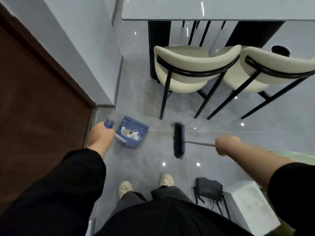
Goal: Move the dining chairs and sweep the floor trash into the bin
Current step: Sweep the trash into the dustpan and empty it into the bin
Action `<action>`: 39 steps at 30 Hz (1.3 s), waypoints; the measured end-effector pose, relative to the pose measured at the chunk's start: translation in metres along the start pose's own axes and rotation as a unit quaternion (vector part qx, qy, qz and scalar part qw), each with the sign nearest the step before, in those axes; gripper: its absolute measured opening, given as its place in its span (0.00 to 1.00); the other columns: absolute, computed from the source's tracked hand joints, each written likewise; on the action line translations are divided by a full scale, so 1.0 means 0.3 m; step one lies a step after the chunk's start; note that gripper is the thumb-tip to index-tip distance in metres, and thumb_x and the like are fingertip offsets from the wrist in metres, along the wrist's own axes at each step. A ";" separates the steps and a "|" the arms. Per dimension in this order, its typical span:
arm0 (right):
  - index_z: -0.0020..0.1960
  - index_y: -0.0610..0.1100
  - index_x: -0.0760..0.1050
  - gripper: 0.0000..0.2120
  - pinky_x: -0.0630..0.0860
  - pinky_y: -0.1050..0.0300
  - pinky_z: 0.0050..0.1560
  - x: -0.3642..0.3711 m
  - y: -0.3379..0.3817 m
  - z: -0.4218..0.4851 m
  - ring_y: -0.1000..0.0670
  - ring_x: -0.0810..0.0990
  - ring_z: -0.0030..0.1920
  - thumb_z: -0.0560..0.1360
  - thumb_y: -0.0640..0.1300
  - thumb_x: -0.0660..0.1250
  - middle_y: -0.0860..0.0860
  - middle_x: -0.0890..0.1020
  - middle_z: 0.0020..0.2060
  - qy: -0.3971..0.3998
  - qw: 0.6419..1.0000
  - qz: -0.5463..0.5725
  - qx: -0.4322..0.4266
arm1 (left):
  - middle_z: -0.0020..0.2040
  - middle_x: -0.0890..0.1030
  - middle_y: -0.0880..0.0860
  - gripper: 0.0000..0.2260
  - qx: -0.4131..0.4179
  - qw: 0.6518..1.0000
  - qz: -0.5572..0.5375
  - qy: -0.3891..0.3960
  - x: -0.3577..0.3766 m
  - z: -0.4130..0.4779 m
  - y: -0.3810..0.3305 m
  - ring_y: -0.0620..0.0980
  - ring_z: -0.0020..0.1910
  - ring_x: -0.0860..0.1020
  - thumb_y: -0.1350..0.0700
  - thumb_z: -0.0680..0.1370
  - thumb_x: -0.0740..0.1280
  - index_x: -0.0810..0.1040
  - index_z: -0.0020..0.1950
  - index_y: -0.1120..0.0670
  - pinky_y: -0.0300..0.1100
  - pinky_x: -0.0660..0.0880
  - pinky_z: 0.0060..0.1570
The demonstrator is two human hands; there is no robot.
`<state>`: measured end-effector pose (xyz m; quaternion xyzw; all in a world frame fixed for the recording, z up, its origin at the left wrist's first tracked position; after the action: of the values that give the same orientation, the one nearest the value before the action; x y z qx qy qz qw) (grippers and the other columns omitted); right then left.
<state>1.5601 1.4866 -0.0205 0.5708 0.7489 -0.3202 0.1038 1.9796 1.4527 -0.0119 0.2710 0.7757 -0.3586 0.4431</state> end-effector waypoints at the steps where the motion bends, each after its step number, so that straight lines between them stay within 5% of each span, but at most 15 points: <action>1: 0.59 0.46 0.75 0.13 0.74 0.60 0.42 -0.007 -0.012 -0.012 0.50 0.76 0.44 0.77 0.40 0.58 0.52 0.74 0.40 -0.002 1.000 0.009 0.005 | 0.48 0.80 0.61 0.04 0.007 1.000 0.006 0.001 0.006 0.004 -0.021 0.60 0.42 0.75 0.59 0.75 0.63 0.77 0.46 0.56 0.43 0.70 0.41; 6: 0.58 0.51 0.76 0.15 0.69 0.59 0.32 -0.062 -0.118 -0.050 0.50 0.77 0.40 0.75 0.41 0.58 0.53 0.78 0.42 -0.041 0.997 0.052 0.039 | 0.49 0.80 0.60 0.05 0.039 0.998 0.030 0.033 0.034 0.025 -0.093 0.62 0.49 0.78 0.59 0.75 0.63 0.77 0.46 0.56 0.43 0.70 0.43; 10: 0.60 0.52 0.75 0.17 0.65 0.60 0.26 -0.104 -0.133 -0.045 0.53 0.73 0.33 0.76 0.40 0.57 0.54 0.77 0.39 -0.090 0.993 0.058 0.055 | 0.47 0.80 0.58 0.02 0.077 0.994 0.047 0.067 0.053 0.047 -0.150 0.59 0.43 0.74 0.59 0.74 0.62 0.73 0.41 0.54 0.42 0.70 0.43; 16: 0.63 0.50 0.74 0.18 0.69 0.59 0.29 -0.168 -0.092 0.098 0.49 0.77 0.38 0.76 0.39 0.56 0.51 0.77 0.41 -0.108 0.970 0.207 0.069 | 0.50 0.81 0.59 0.08 0.092 0.987 0.061 0.113 0.099 0.068 -0.230 0.61 0.48 0.79 0.56 0.74 0.63 0.79 0.49 0.55 0.43 0.73 0.44; 22: 0.70 0.46 0.70 0.19 0.65 0.60 0.27 -0.319 -0.051 0.287 0.48 0.67 0.27 0.80 0.40 0.54 0.44 0.71 0.32 -0.053 0.867 0.491 0.057 | 0.55 0.80 0.58 0.11 0.100 0.979 0.097 0.146 0.190 0.066 -0.307 0.60 0.54 0.78 0.53 0.77 0.61 0.78 0.54 0.55 0.44 0.73 0.49; 27: 0.65 0.37 0.70 0.17 0.63 0.60 0.25 -0.423 0.042 0.499 0.49 0.66 0.25 0.81 0.44 0.55 0.44 0.70 0.31 0.022 0.837 0.543 0.065 | 0.53 0.81 0.60 0.12 0.106 0.980 0.103 0.136 0.240 0.068 -0.325 0.61 0.53 0.79 0.53 0.78 0.60 0.79 0.52 0.56 0.45 0.74 0.48; 34: 0.67 0.39 0.69 0.17 0.72 0.55 0.42 -0.258 0.111 0.556 0.47 0.71 0.35 0.80 0.41 0.56 0.44 0.72 0.41 0.026 0.927 0.369 0.057 | 0.54 0.82 0.58 0.10 0.106 0.980 0.111 0.127 0.272 0.064 -0.348 0.60 0.53 0.79 0.54 0.76 0.62 0.80 0.54 0.52 0.43 0.73 0.48; 36: 0.69 0.43 0.68 0.20 0.74 0.55 0.41 -0.146 0.103 0.500 0.45 0.74 0.40 0.79 0.41 0.55 0.46 0.73 0.42 0.032 0.932 0.357 0.051 | 0.53 0.82 0.58 0.09 0.114 0.979 0.110 0.127 0.268 0.061 -0.364 0.60 0.52 0.79 0.56 0.76 0.62 0.80 0.53 0.53 0.42 0.72 0.45; 39: 0.73 0.45 0.64 0.22 0.68 0.59 0.27 0.008 0.085 0.380 0.48 0.71 0.32 0.80 0.40 0.53 0.47 0.70 0.37 0.092 0.907 0.408 0.048 | 0.51 0.82 0.58 0.08 0.115 0.977 0.125 0.132 0.263 0.054 -0.378 0.60 0.50 0.79 0.56 0.76 0.61 0.79 0.50 0.54 0.41 0.70 0.42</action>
<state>1.5590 1.4240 -0.1192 0.8576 0.4409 -0.2318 0.1282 1.8676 1.3803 -0.0515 0.4599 0.7411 -0.3478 0.3440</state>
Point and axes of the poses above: each hand's wrist, its own z-axis towards the middle knuckle, its own x-axis out of the palm, y = z × x, the point moved 2 cm from there along z, towards the middle knuckle
